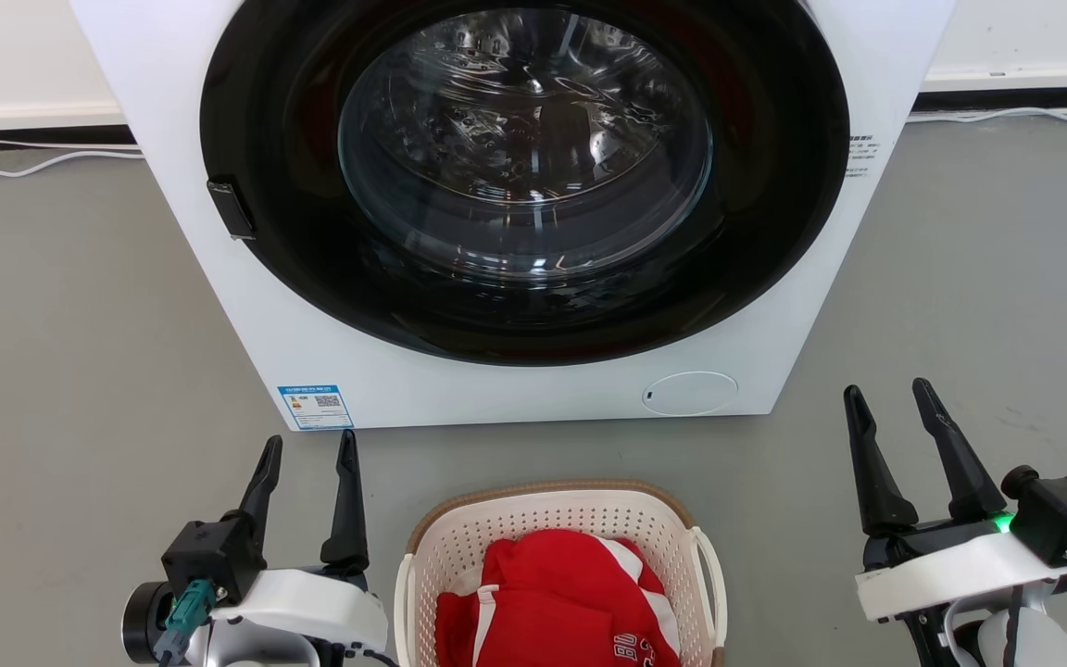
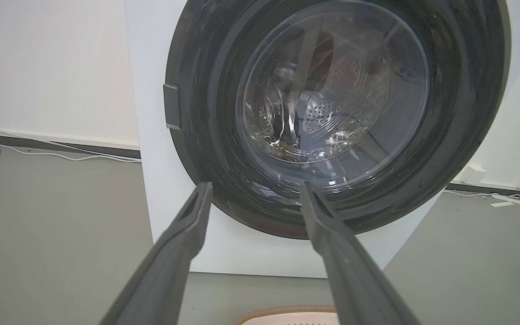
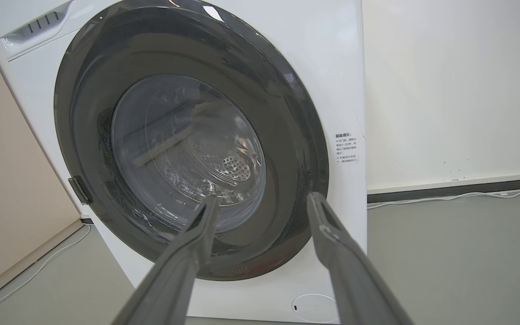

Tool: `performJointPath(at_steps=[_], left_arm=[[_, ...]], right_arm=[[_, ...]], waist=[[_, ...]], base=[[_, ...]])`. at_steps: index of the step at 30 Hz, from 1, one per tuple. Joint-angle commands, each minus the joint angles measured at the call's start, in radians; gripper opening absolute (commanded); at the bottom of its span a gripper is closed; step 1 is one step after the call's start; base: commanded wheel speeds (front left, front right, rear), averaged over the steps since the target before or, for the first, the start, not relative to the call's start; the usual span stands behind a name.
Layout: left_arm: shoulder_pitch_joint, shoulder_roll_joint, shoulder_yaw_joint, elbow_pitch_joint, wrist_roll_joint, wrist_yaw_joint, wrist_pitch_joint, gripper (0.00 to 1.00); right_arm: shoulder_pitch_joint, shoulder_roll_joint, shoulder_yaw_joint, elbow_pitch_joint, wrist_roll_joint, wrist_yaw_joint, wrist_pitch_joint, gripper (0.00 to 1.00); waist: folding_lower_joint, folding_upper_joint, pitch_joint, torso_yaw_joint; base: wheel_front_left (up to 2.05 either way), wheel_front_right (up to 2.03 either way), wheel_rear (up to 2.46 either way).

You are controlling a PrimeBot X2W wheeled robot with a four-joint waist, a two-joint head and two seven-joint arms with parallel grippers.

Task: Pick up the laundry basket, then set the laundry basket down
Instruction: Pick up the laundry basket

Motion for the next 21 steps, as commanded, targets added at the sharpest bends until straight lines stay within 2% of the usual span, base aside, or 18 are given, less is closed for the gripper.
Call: performJointPath(at_steps=[1,11,21], left_arm=[[-0.027,0.01,0.028,-0.023,-0.001,0.009,-0.006,1.0],[-0.032,0.01,0.026,-0.016,-0.005,0.01,-0.006,1.0],[-0.064,0.009,0.006,-0.002,-0.028,0.022,-0.006,1.0]], right_arm=[[-0.016,-0.009,0.021,-0.016,0.003,0.007,-0.006,1.0],[-0.019,-0.008,0.026,-0.013,-0.002,0.007,-0.006,1.0],[-0.045,-0.016,0.038,-0.003,0.016,0.007,-0.006,1.0]], waist=[[0.0,0.0,0.001,-0.002],[0.0,0.0,0.01,-0.01],[0.0,0.0,0.091,-0.012]], base=[[0.0,0.0,0.0],[0.0,0.0,0.0],[0.0,0.0,0.0]])
